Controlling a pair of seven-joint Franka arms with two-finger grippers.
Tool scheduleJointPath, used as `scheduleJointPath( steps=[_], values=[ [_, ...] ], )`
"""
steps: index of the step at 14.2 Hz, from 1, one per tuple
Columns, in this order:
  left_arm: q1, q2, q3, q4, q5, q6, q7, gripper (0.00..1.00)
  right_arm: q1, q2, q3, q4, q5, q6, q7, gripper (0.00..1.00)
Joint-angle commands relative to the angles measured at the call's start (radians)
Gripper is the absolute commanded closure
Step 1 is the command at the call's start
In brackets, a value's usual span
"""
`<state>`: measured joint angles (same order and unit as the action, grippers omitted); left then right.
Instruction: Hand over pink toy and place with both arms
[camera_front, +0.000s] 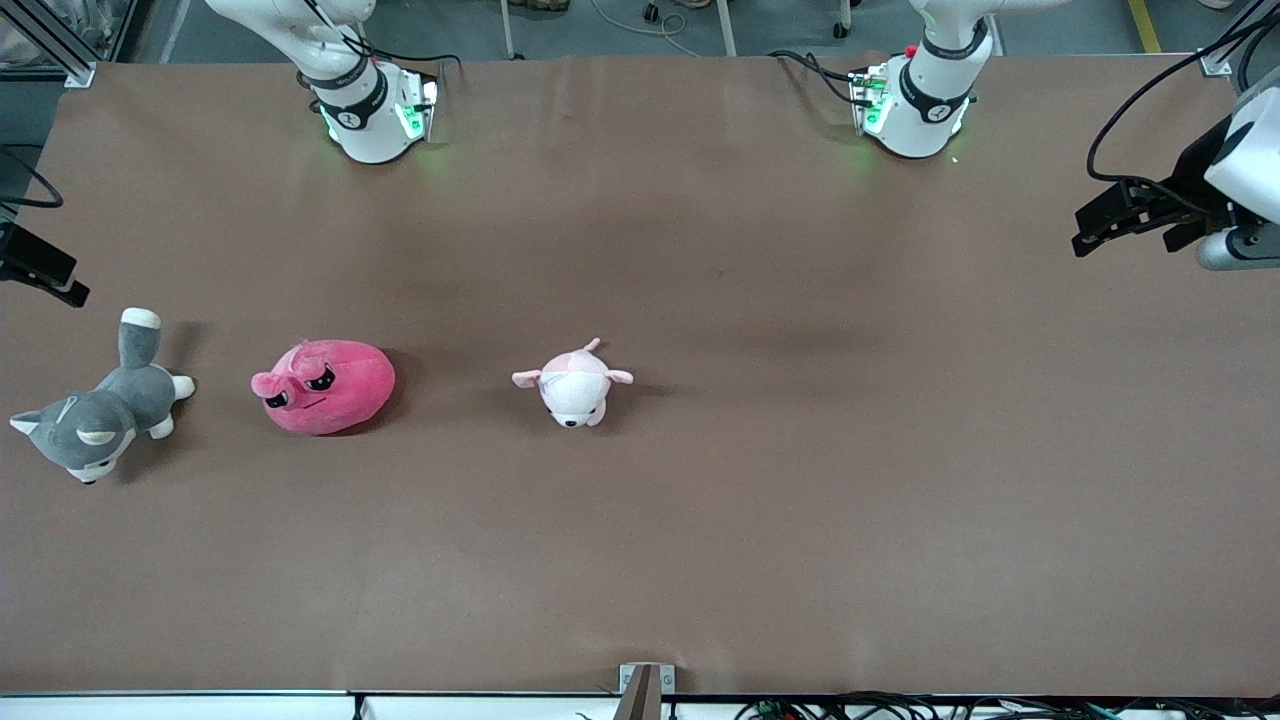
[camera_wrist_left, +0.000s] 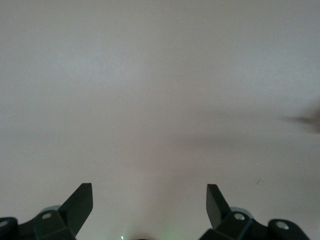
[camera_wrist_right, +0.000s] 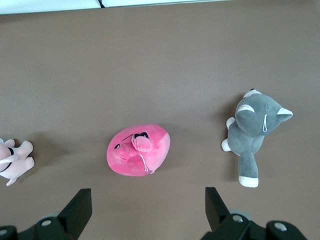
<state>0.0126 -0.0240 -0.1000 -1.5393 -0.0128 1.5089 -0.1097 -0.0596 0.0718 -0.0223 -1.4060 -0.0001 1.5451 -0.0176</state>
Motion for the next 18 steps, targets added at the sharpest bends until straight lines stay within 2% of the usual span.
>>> scheduleJointPath(
  steps=[1,3,10,18],
  values=[
    [0.004,0.004,-0.003,0.033,-0.013,-0.012,0.056,0.00,0.007,-0.113,-0.002,-0.149,-0.020,0.023,0.002,0.00],
    [0.004,0.006,-0.006,0.034,-0.010,-0.015,0.051,0.00,0.006,-0.138,-0.002,-0.183,-0.020,0.027,0.002,0.00],
    [0.009,0.010,0.000,0.036,-0.004,-0.015,0.048,0.00,0.001,-0.144,-0.004,-0.205,-0.020,0.050,-0.039,0.00],
    [0.009,0.022,0.000,0.039,-0.003,-0.015,0.044,0.00,0.001,-0.142,-0.004,-0.182,-0.020,0.061,-0.031,0.00]
  ],
)
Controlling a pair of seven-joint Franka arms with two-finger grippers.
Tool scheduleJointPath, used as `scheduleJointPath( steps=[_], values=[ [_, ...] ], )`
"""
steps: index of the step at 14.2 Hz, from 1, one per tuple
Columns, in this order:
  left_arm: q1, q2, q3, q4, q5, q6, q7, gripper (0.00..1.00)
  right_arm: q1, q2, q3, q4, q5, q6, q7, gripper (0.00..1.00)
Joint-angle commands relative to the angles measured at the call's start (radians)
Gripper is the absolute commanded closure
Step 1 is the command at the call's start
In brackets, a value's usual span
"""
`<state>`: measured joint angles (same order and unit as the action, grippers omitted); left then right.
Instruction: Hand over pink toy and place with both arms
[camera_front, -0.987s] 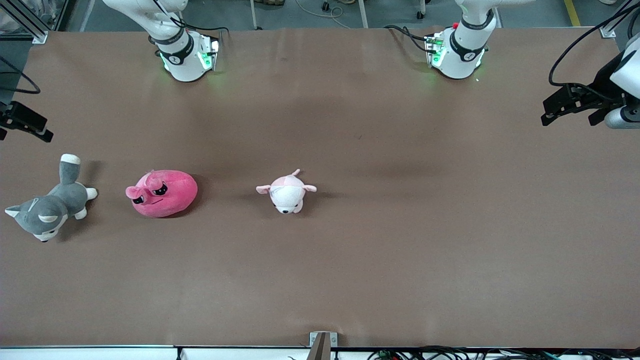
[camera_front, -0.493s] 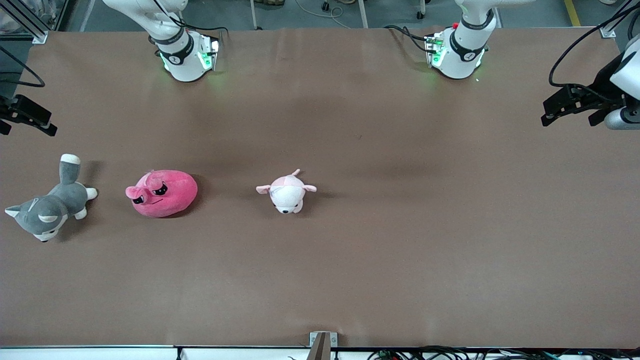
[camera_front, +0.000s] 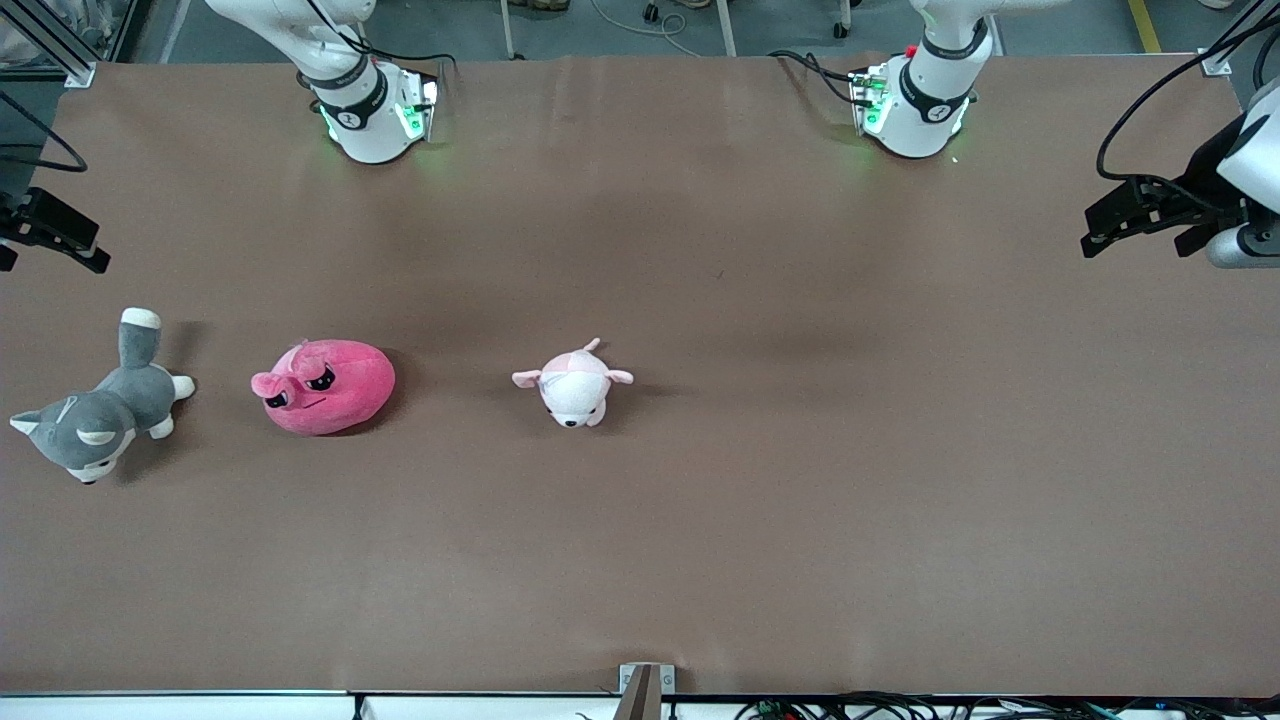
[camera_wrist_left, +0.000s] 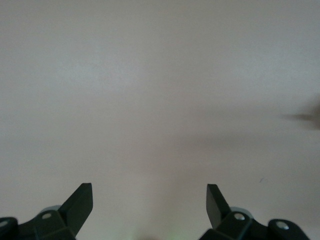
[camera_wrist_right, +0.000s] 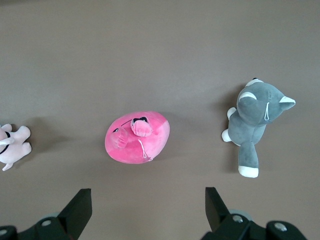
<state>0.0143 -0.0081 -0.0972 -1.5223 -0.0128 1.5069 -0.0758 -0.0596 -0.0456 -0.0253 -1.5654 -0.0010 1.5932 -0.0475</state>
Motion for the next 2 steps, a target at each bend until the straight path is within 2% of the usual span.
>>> scheduleJointPath(
  steps=[1,2],
  values=[
    [0.009,0.007,-0.003,0.021,0.004,-0.013,0.007,0.00,0.001,-0.025,-0.001,-0.022,-0.019,0.017,-0.002,0.00],
    [0.015,0.007,-0.003,0.019,0.013,-0.014,0.008,0.00,0.003,-0.025,-0.001,-0.022,-0.019,0.024,-0.002,0.00]
  ],
)
